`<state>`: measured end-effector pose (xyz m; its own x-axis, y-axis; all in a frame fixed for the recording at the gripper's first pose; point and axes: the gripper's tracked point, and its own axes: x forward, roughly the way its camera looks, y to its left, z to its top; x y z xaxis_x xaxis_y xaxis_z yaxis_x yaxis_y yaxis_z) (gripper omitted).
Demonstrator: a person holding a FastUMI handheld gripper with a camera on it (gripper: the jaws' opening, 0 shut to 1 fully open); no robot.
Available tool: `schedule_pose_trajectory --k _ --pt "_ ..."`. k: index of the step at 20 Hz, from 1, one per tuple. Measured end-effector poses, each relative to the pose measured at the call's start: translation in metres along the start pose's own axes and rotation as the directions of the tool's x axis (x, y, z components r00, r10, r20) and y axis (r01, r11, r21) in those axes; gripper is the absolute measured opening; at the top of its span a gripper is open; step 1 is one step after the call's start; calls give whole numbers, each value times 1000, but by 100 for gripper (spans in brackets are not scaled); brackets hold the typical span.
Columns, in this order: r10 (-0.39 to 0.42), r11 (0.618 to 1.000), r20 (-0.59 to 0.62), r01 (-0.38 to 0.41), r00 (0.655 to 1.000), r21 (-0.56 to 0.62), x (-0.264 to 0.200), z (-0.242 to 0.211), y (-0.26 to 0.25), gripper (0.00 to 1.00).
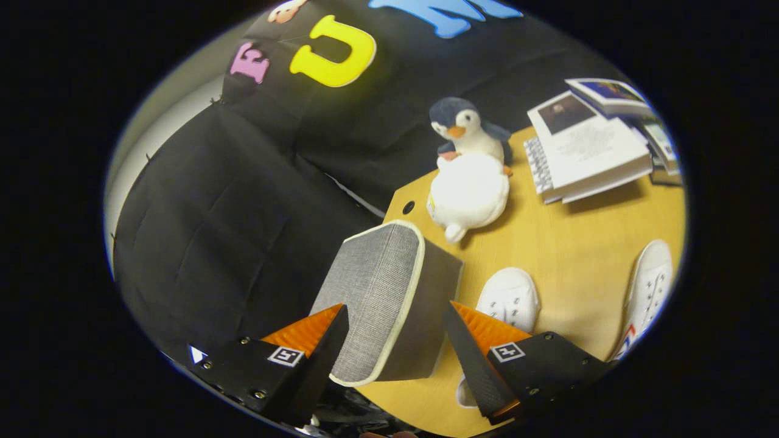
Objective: Open the storage box then place both shoes into the box .Put the left shoe in first, then the right shoe, with the right side of both shoes facing outward in a uniform manner.
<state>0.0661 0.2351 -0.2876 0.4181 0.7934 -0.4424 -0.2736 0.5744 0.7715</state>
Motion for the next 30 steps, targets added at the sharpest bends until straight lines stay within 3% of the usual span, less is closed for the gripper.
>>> schedule_pose_trajectory --k 8,11,14,15,16,17,18,23,30 --pt "108 984 -54 -99 993 150 35 -23 3 95" --pt "167 957 -22 -156 986 246 47 -23 6 95" --pt "181 949 -32 -167 983 267 51 -28 6 86" --pt "181 951 -39 -165 983 263 47 -25 6 79" --pt "173 950 -30 -159 984 270 54 -24 10 55" --pt "179 942 -14 -167 984 291 50 -19 14 44" --pt "159 944 -20 -146 987 297 48 -15 13 16" --pt "198 960 -41 -185 979 209 34 0 54 13" --pt "191 981 -44 -189 981 46 37 29 126 13"
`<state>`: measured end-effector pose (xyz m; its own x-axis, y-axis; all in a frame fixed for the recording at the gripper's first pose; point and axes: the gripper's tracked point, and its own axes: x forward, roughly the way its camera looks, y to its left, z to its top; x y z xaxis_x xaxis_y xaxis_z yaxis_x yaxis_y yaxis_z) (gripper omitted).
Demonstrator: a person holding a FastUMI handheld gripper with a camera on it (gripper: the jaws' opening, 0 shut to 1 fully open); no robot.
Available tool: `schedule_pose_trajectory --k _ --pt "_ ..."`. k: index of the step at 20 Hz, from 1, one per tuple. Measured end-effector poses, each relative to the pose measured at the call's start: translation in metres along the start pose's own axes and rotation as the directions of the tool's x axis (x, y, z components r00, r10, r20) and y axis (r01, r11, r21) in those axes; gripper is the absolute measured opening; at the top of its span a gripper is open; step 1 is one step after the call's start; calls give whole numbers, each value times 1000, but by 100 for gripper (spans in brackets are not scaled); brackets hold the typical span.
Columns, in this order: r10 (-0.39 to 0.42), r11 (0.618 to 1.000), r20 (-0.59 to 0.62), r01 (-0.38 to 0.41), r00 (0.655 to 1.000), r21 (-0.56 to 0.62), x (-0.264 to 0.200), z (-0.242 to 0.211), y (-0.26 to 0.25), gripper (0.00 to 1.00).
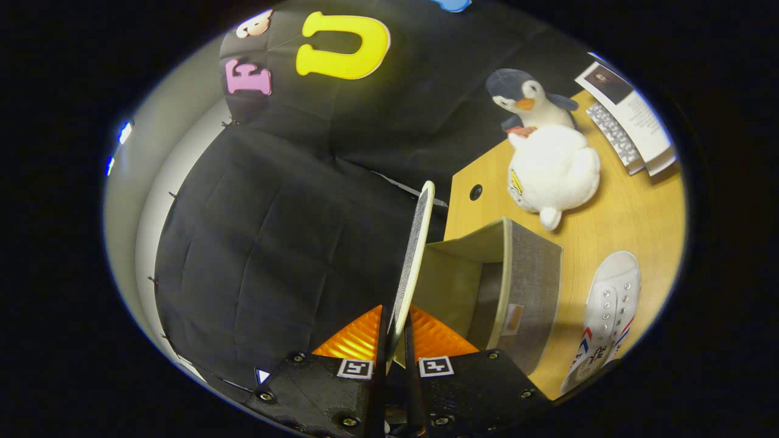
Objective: Open the storage box then place both shoes into the box .Put the left shoe in first, then the right shoe, with the right side of both shoes facing outward in a uniform manner.
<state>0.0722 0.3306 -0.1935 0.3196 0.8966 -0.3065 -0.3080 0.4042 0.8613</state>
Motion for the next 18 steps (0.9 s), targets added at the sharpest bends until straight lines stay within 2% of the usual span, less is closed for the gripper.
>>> schedule_pose_trajectory --k 3,9,14,17,18 --pt "-23 993 -5 22 1000 -115 23 7 33 13" --pt "-43 976 -52 31 998 -217 88 -8 99 14" --pt "-76 955 -114 40 991 -294 145 -34 132 16" --pt "-117 929 -129 63 985 -364 176 -49 131 38" --pt "-121 925 -137 61 983 -376 183 -54 134 49"
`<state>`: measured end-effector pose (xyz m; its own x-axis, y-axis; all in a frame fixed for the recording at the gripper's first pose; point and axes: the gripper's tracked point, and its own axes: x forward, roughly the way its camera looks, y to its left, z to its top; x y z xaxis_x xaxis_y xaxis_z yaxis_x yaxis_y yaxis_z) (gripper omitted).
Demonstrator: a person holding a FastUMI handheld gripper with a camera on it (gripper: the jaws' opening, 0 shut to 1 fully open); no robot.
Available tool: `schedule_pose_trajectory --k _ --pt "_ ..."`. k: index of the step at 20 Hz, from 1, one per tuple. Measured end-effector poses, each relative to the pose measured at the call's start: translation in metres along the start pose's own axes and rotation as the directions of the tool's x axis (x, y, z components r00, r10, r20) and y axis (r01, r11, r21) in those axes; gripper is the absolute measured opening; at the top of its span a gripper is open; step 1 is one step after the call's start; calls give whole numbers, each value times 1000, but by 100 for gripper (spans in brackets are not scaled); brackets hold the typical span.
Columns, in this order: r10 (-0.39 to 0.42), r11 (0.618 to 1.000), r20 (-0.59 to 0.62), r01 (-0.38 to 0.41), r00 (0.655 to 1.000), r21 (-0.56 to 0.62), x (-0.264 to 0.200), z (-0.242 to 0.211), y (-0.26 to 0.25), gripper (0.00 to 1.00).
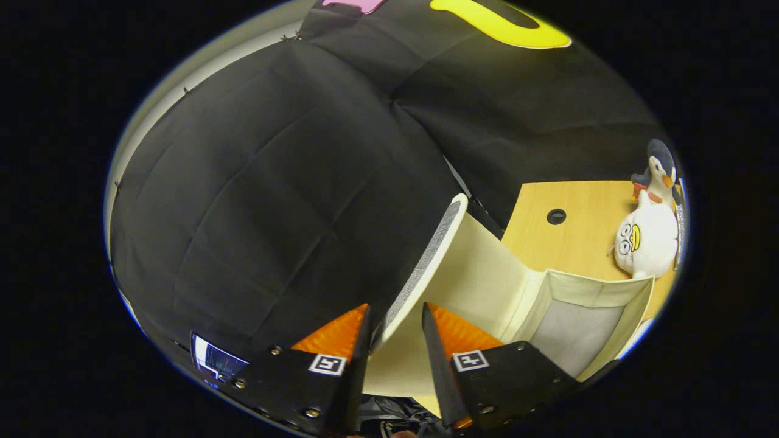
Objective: Open the storage box then place both shoes into the box .Put the left shoe in first, then the right shoe, with the right side of both shoes facing outward in a uniform manner.
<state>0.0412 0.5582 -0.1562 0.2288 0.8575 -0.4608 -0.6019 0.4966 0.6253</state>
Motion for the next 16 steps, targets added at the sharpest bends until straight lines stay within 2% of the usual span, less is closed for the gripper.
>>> schedule_pose_trajectory --k 1,2,4,9,11,16 --pt "-1 1000 -5 1 1000 -8 0 -2 0 58" --pt "-8 1000 -8 8 1000 -17 2 -3 4 76" --pt "-24 999 -3 24 1000 -31 -1 -3 3 90" --pt "-56 998 10 56 998 -40 -33 -3 -14 91" --pt "-76 996 21 77 997 -41 -51 -2 -26 95" --pt "-154 985 61 158 986 -69 -98 -3 -63 96"
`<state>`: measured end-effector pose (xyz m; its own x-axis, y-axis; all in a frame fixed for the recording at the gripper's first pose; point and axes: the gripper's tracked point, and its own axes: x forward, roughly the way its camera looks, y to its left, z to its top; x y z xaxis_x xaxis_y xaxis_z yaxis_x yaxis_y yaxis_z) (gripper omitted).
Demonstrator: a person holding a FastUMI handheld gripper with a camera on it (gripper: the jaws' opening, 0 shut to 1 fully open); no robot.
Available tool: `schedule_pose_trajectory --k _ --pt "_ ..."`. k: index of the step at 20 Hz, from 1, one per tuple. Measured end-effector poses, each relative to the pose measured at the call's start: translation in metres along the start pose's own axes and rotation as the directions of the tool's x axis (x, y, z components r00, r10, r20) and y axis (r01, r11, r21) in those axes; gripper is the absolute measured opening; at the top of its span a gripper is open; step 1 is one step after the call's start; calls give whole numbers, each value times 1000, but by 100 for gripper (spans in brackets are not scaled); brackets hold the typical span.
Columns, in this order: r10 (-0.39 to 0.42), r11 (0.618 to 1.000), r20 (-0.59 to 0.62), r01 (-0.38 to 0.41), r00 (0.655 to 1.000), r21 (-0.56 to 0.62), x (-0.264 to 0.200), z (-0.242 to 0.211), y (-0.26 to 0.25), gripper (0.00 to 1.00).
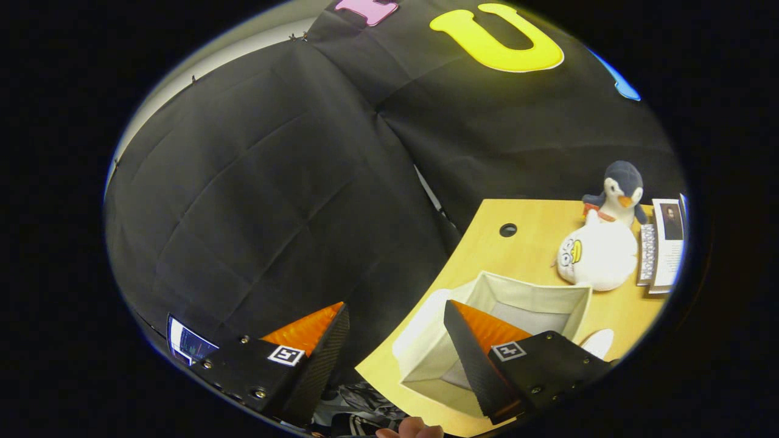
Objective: Open the storage box then place both shoes into the box .Put the left shoe in first, then the right shoe, with the right side of both shoes facing outward in a uniform manner.
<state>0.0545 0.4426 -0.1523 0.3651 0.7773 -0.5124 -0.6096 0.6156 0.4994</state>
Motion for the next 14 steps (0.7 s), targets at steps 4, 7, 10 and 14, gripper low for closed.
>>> schedule_pose_trajectory --k 4,7,10,14 --pt "-67 998 7 67 998 8 -32 -9 -42 96" --pt "-122 992 9 122 992 12 -53 -18 -75 96" --pt "-181 983 -7 181 983 40 -75 -35 -110 96" --pt "-264 961 -57 268 963 72 -98 -63 -156 96"
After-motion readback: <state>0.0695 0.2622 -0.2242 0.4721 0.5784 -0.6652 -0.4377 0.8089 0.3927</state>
